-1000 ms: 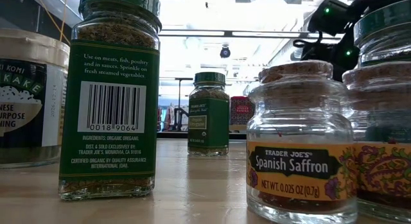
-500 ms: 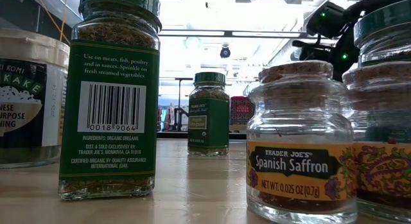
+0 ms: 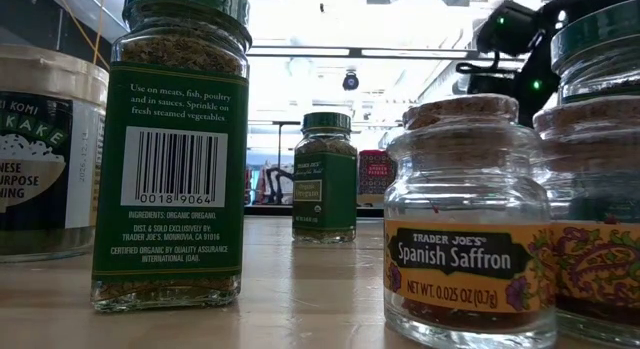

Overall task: Shelf spices
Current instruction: Put the top right green seasoning bottle on the shelf

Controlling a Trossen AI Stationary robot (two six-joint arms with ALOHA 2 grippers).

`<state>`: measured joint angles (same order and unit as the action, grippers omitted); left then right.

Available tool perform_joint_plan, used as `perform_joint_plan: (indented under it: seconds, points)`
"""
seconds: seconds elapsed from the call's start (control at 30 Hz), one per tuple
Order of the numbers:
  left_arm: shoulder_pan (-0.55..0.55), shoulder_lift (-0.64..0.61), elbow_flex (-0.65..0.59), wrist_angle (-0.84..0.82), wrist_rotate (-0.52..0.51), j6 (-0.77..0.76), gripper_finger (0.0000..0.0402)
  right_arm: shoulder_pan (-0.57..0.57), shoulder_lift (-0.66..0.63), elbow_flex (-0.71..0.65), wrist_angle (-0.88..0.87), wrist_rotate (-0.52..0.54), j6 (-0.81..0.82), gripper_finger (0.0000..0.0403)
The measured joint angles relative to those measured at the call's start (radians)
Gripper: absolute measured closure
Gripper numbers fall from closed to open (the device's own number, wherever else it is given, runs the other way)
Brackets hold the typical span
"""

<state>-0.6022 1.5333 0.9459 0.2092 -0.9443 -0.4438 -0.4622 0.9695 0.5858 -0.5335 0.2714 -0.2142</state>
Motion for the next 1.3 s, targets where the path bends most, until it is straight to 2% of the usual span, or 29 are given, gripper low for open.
perform_joint_plan:
  seconds: [0.17, 0.33, 0.47, 0.6, 0.77, 0.87, 1.0, 1.3]
  points:
    - [0.0, 0.0, 0.0, 0.003, -0.001, 0.0, 0.0142, 0.117, 0.0, 0.127, -0.122, 0.045, 0.144, 0.0268]
    - [0.0, 0.0, 0.0, 0.016, -0.003, 0.0, 0.0142, 0.339, 0.0, 0.228, -0.133, 0.049, 0.207, 0.0268]
    - [0.0, 0.0, 0.0, 0.021, 0.002, 0.0, 0.0142, 0.577, 0.0, 0.233, -0.043, 0.093, 0.305, 0.0271]
    - [-0.002, 0.0, 0.0, 0.024, 0.01, 0.0, 0.0142, 0.852, 0.022, 0.205, 0.11, 0.233, 0.41, 0.0278]
    - [-0.01, 0.0, 0.0, 0.05, 0.023, -0.016, 0.0142, 1.116, 0.106, 0.203, 0.32, 0.362, 0.393, 0.0281]
    - [-0.02, 0.001, 0.0, 0.062, 0.019, -0.021, 0.0142, 1.183, 0.17, 0.203, 0.453, 0.384, 0.39, 0.0281]
    - [-0.028, 0.026, 0.0, 0.117, 0.02, -0.026, 0.0142, 1.217, 0.271, 0.203, 0.628, 0.395, 0.389, 0.0281]
    - [-0.028, 0.12, 0.0, 0.212, 0.066, -0.052, 0.0142, 1.255, 0.483, 0.204, 0.951, 0.558, 0.333, 0.0281]
